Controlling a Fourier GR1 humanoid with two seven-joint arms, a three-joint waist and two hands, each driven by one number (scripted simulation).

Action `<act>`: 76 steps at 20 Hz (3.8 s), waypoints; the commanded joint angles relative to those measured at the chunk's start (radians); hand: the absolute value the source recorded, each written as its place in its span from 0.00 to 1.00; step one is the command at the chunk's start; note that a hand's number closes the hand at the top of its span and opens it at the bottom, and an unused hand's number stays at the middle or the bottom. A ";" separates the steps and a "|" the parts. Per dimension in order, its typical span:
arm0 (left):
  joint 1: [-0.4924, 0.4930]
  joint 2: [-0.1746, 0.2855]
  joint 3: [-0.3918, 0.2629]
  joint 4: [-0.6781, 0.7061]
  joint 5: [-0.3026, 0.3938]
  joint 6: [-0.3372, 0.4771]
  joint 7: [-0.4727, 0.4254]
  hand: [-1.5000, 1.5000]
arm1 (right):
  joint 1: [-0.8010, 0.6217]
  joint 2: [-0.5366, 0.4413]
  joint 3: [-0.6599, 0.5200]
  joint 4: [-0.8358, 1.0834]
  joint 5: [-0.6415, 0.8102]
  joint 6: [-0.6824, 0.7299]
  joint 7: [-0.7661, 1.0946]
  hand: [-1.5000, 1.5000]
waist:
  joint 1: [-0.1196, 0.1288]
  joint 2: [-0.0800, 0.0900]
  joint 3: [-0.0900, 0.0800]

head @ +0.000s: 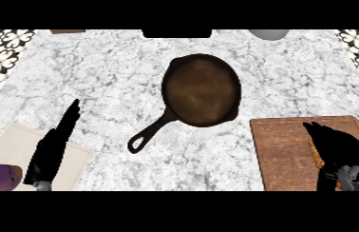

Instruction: Pick the croissant from the cutting board and place it in the pan

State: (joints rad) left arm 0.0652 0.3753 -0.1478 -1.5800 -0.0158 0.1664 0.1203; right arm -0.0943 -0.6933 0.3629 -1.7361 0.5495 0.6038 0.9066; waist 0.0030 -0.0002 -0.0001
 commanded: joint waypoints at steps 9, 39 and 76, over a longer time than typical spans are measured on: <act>0.002 -0.068 0.033 -0.001 -0.069 -0.030 -0.007 0.50 | 0.089 0.063 -0.050 0.130 0.210 -0.040 -0.121 0.00 | -0.003 0.000 0.000; 0.044 -0.113 0.120 -0.010 -0.112 -0.089 -0.005 0.50 | 0.305 0.537 -0.255 -0.094 0.303 -0.332 0.141 1.00 | -0.050 -0.012 -0.003; -0.045 -0.127 0.116 -0.026 -0.147 -0.153 0.021 0.50 | -0.786 0.693 -0.293 0.900 0.527 -0.925 -0.009 1.00 | 0.052 0.014 0.000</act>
State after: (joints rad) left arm 0.0246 0.2397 -0.0372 -1.5993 -0.1579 0.0203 0.1529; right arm -0.7895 -0.0020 0.0619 -1.0610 1.1268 -0.2356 0.8959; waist 0.0433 0.0126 0.0004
